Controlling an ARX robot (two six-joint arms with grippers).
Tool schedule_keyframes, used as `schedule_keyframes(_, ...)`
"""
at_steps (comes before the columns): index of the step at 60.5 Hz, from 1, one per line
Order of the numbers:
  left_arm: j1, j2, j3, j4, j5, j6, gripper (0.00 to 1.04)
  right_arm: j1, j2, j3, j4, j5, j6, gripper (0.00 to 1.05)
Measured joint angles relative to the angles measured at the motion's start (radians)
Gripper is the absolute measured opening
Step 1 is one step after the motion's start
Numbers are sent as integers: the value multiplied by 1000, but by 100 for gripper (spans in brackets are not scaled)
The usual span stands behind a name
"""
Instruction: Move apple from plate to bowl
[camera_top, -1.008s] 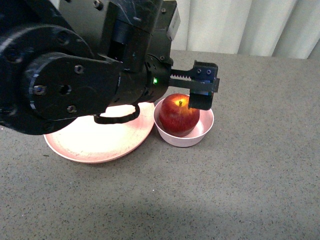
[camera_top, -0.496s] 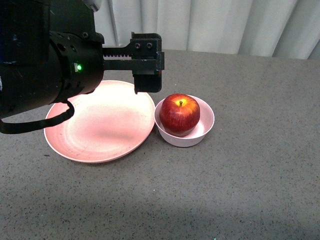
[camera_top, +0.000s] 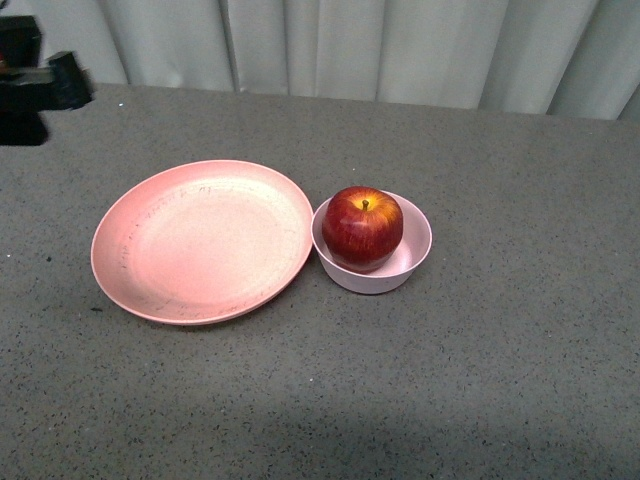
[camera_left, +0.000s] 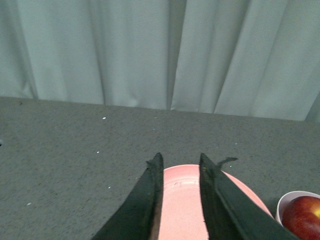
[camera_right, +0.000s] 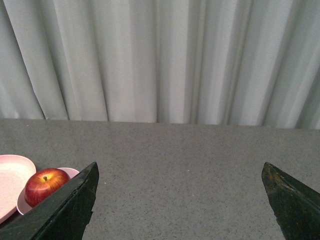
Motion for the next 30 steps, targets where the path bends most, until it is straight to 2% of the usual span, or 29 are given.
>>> schedule_keyframes(7, 46, -148, -47, -118, 47, 1, 3, 0, 0, 0, 0, 1, 0, 95)
schedule_keyframes(30, 156, -487, -176, -312, 154, 10, 4, 0, 0, 0, 0, 1, 0, 95)
